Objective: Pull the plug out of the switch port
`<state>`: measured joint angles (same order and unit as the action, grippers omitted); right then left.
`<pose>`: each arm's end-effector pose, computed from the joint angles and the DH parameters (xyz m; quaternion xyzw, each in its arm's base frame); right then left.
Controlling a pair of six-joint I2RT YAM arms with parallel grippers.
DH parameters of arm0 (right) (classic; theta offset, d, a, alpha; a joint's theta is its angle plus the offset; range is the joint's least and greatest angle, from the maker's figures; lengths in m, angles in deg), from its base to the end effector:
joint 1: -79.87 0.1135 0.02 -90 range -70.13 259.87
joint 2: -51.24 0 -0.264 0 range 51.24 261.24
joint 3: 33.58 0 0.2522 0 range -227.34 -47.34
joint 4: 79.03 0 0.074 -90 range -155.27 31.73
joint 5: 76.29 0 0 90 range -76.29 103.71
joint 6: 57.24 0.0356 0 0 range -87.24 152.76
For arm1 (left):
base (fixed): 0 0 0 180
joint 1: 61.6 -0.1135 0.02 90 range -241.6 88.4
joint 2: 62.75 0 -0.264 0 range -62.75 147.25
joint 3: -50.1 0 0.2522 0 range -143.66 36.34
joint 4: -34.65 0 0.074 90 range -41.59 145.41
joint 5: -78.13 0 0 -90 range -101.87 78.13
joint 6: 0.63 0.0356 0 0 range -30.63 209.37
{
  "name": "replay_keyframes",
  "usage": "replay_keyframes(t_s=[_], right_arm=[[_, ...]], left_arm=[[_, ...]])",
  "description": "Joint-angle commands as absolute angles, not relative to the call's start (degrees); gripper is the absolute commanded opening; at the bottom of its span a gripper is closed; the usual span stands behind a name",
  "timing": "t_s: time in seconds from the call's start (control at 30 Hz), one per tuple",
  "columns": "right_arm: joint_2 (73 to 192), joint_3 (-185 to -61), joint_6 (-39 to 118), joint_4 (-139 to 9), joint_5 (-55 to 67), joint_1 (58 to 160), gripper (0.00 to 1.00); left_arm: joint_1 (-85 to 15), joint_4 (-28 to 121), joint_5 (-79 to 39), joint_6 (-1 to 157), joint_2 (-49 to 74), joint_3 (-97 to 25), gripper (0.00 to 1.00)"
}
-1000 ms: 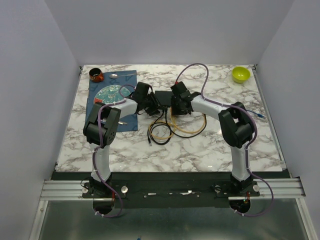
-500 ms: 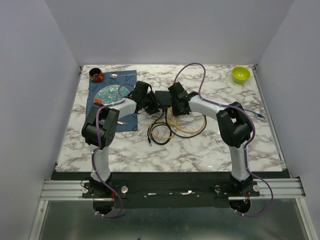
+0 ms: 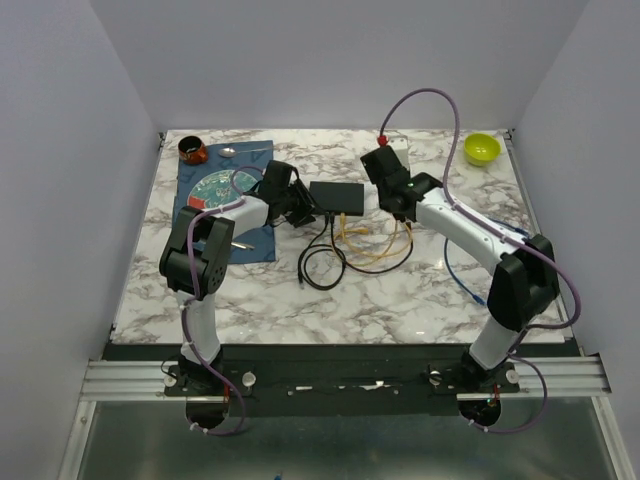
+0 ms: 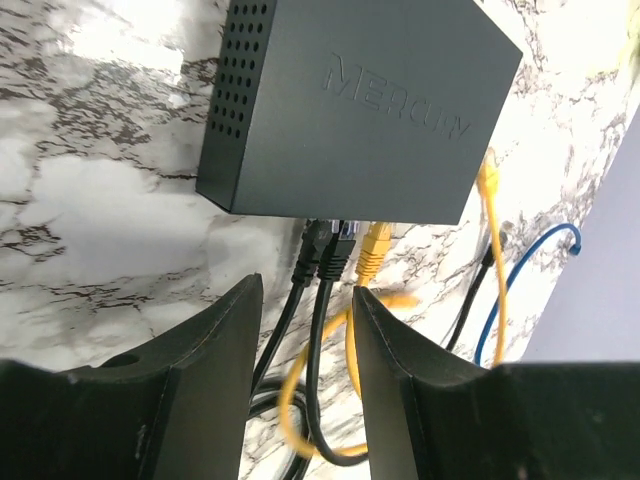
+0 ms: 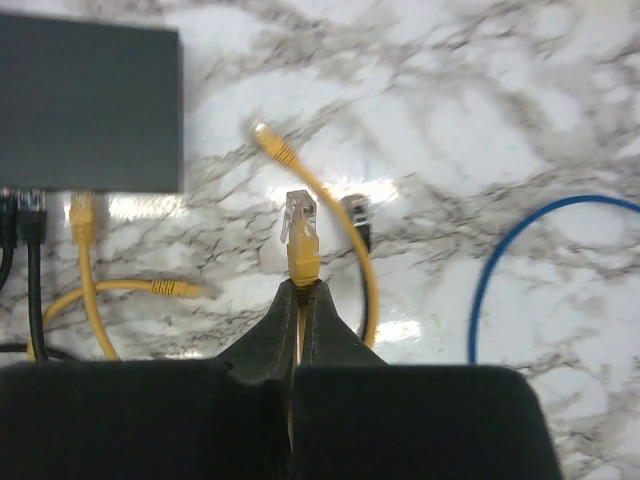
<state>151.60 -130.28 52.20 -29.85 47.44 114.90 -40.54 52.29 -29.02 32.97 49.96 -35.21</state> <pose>0.3239 0.2029 0.2745 -0.0314 0.9113 -0.1050 0.3970 0.3902 -0.1615 0.1645 -0.2230 0.8879 -0.3440 0.2087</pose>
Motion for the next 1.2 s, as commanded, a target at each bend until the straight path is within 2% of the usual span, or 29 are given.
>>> replay_keyframes(t_s=[0.0,0.2,0.37,0.47,0.6,0.7,0.87,0.9,0.93,0.97,1.0,1.07,1.17], right_arm=[[147.31,-133.73,48.59,-27.48,62.38,114.94,0.01],[140.47,-134.8,47.18,-30.45,69.69,114.94,0.01],[132.81,-131.55,47.97,-37.22,70.04,114.24,0.01],[131.22,-129.88,53.48,-37.16,65.67,108.37,0.01],[129.2,-125.58,66.49,-32.67,52.69,92.5,0.01],[126.39,-120.84,73.88,-33.19,48.7,83.69,0.01],[124.28,-115.55,80.39,-33.19,53.25,77.33,0.01],[124.45,-114.85,80.49,-33.63,51.87,75.32,0.04],[124.89,-114.67,79.27,-33.8,50.46,74.52,0.14],[125.5,-115.01,78.39,-33.98,48.79,73.99,0.35],[125.94,-115.28,77.51,-33.98,46.08,73.81,0.48],[126.21,-114.85,76.09,-34.68,42.47,73.9,0.67],[125.33,-112.31,74.34,-38.8,33.42,74.51,0.71]], left_arm=[[-41.12,51.4,-29.8,32.59,47.38,-34.59,0.51],[-41.29,51.22,-30.06,32.42,47.2,-34.24,0.51],[-41.29,50.69,-30.59,31.63,47.2,-34.06,0.51],[-41.29,50.25,-31.12,31.19,46.94,-33.98,0.51],[-41.29,49.73,-31.38,30.49,46.41,-33.45,0.51],[-41.38,49.55,-31.47,29.96,46.15,-33.18,0.51],[-41.38,49.37,-31.64,29.08,46.24,-33.18,0.51],[-41.47,49.37,-31.64,28.9,46.24,-33.1,0.51],[-41.47,49.37,-31.73,28.99,46.24,-33.01,0.51],[-41.47,49.29,-31.73,28.99,46.15,-33.01,0.51],[-41.47,49.29,-31.73,28.9,46.24,-32.92,0.53],[-41.47,49.2,-31.73,28.99,46.24,-32.83,0.56],[-41.47,48.76,-31.91,28.9,46.06,-32.92,0.58]])
